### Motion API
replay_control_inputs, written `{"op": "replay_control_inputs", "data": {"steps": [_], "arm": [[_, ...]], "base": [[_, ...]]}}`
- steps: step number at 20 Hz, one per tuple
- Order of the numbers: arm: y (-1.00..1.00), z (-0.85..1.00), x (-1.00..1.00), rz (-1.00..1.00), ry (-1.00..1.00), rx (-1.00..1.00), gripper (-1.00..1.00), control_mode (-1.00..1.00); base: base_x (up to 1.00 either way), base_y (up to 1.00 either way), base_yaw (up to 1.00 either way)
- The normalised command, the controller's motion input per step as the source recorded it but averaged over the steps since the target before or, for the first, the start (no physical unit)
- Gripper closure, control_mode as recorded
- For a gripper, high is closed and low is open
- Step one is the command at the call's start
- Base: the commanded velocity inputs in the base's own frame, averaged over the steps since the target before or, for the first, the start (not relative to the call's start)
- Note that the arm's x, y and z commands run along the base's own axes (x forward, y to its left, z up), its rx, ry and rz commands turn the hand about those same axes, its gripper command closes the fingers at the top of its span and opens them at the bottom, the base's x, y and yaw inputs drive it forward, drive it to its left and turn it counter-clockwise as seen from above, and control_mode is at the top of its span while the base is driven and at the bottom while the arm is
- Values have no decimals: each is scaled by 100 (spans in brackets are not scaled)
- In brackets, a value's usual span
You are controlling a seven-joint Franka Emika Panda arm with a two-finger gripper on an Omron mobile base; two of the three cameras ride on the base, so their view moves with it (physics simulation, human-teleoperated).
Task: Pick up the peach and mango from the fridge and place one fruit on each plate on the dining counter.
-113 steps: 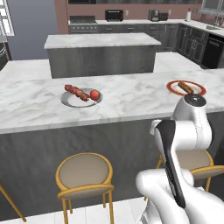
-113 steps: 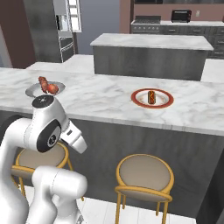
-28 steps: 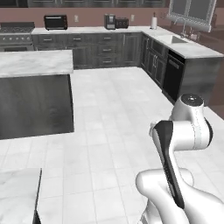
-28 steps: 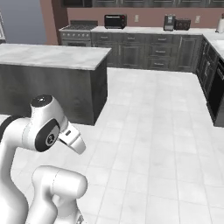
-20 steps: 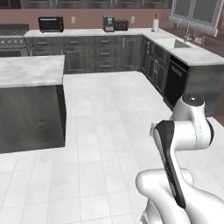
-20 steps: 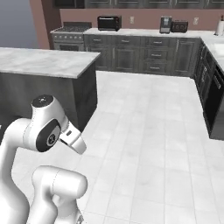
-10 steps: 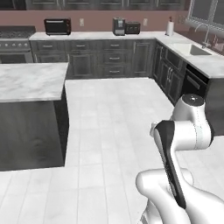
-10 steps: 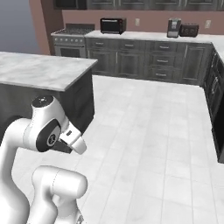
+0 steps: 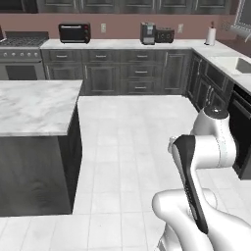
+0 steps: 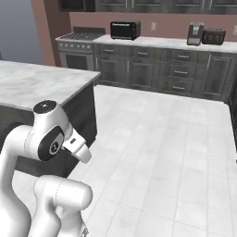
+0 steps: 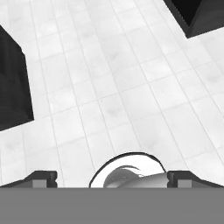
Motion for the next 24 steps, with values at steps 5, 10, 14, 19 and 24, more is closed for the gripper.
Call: {"op": "replay_control_inputs", "data": {"steps": [5,10,14,19,24], "arm": [[0,0,0,0,0,0,-100,100],[0,0,0,0,0,0,-100,100],[0,0,0,0,0,0,-100,100],[0,0,0,0,0,0,-100,100],[0,0,0,0,0,0,-100,100]], "base": [[100,-56,10],[100,-58,6],[100,-51,6],[100,-42,8],[100,-29,17]]}}
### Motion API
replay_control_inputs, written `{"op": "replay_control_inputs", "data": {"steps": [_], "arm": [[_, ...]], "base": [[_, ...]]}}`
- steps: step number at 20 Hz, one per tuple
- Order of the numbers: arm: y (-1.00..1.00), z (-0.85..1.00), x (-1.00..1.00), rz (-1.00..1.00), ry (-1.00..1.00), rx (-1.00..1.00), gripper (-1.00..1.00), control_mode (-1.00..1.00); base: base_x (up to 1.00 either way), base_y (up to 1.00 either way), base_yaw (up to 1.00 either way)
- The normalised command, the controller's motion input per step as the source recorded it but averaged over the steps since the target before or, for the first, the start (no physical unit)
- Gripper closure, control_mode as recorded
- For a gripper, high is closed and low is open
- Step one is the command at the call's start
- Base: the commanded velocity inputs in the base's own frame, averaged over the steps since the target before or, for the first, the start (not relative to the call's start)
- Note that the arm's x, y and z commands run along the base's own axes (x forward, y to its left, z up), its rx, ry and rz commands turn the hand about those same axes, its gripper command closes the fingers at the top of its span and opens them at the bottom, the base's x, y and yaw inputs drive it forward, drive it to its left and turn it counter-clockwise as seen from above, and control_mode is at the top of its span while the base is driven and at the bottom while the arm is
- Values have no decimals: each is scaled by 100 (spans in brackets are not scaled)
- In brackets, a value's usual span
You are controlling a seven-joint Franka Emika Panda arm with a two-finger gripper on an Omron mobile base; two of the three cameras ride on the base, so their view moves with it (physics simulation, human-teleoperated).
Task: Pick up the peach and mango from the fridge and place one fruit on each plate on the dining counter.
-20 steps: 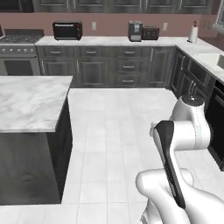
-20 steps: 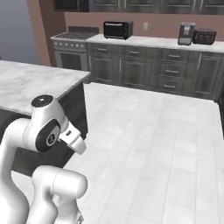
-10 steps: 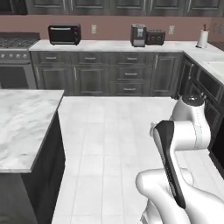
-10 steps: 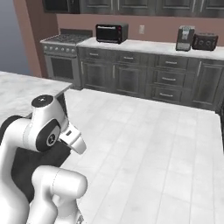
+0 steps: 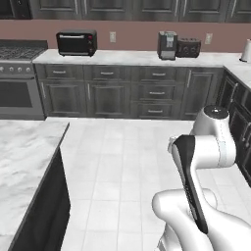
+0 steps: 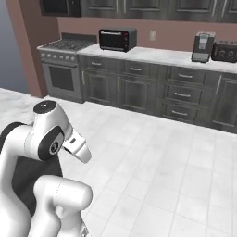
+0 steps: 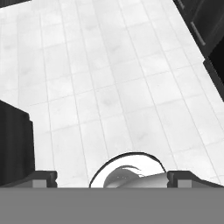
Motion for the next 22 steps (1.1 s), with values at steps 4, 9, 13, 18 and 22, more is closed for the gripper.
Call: {"op": "replay_control_inputs", "data": {"steps": [4,9,13,18,22], "arm": [[0,0,0,0,0,0,-100,100],[0,0,0,0,0,0,-100,100],[0,0,0,0,0,0,-100,100],[0,0,0,0,0,0,-100,100],[0,0,0,0,0,0,-100,100]], "base": [[100,-20,18],[100,-19,21],[100,-11,21],[100,-1,25],[100,0,35]]}}
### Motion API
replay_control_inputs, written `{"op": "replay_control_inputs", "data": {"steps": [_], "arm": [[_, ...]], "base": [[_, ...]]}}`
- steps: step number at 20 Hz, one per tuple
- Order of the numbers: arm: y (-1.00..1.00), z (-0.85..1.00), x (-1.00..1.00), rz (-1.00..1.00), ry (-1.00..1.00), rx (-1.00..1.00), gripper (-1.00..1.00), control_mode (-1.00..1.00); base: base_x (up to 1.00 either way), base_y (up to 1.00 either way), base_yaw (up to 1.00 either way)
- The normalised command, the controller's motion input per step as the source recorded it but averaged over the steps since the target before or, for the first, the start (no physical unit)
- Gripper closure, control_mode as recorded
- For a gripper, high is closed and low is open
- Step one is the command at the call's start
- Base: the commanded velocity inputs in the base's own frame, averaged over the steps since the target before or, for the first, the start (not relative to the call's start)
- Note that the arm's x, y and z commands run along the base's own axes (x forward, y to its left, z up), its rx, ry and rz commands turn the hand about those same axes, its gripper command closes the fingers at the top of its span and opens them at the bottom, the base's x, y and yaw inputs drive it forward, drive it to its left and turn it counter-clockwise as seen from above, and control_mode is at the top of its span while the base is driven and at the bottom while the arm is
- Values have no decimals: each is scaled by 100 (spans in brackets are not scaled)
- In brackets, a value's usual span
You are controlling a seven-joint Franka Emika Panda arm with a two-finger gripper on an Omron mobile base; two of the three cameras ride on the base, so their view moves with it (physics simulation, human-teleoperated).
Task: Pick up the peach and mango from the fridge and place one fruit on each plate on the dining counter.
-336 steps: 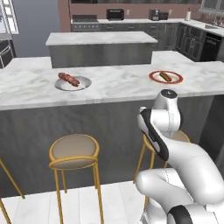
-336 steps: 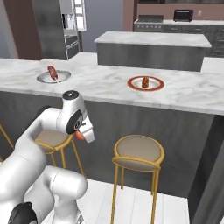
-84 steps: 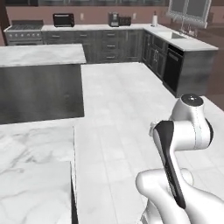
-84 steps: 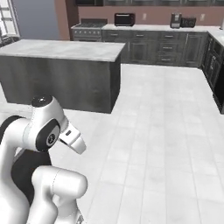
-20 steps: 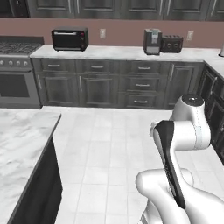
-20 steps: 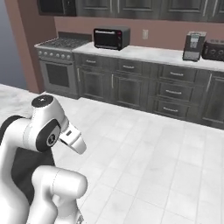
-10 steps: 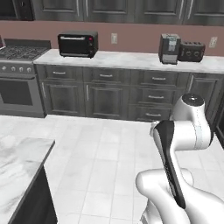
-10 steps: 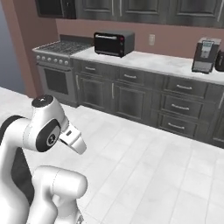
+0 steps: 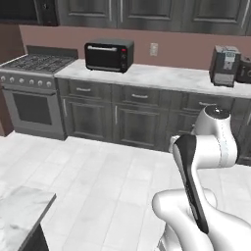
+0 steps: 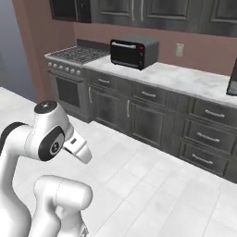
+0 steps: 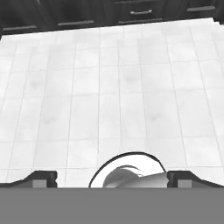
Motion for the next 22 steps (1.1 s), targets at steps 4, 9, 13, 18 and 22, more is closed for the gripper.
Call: {"op": "replay_control_inputs", "data": {"steps": [4,9,13,18,22], "arm": [[0,0,0,0,0,0,-100,100],[0,0,0,0,0,0,-100,100],[0,0,0,0,0,0,-100,100],[0,0,0,0,0,0,-100,100],[0,0,0,0,0,0,-100,100]], "base": [[100,0,46],[100,0,54],[100,0,53],[100,0,47],[100,-1,46]]}}
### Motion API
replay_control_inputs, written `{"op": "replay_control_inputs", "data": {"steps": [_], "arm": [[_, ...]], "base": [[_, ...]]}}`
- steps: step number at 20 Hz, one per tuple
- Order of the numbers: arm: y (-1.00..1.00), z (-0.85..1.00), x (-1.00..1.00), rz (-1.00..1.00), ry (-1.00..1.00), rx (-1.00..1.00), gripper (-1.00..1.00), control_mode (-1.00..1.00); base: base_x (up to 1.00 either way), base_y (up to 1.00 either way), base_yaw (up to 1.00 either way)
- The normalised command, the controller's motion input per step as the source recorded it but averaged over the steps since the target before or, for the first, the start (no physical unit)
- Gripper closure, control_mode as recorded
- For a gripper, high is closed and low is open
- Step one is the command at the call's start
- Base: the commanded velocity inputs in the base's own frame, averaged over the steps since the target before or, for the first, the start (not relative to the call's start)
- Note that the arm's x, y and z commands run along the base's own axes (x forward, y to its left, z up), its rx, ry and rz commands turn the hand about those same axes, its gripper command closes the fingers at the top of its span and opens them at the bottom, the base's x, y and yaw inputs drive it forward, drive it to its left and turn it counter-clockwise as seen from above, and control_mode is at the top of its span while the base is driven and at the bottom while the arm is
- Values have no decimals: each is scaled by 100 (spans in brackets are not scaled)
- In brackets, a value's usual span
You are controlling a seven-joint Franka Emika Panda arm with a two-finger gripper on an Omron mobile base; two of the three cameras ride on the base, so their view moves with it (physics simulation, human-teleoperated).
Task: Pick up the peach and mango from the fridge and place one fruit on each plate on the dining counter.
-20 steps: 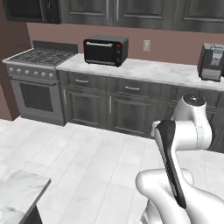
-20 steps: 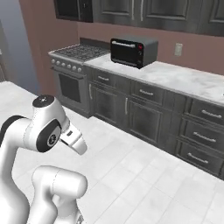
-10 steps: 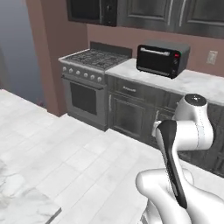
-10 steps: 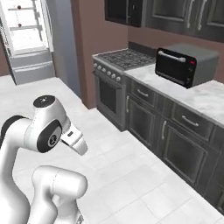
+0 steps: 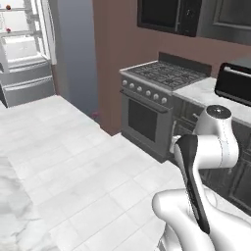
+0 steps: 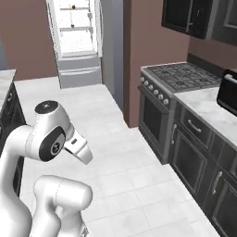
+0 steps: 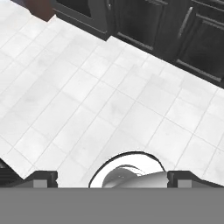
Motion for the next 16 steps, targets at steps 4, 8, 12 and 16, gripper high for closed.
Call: {"op": "replay_control_inputs", "data": {"steps": [4,8,12,16], "arm": [[0,0,0,0,0,0,-100,100],[0,0,0,0,0,0,-100,100],[0,0,0,0,0,0,-100,100],[0,0,0,0,0,0,-100,100]], "base": [[100,-20,38],[100,-20,28],[100,-15,18],[100,-9,13]]}}
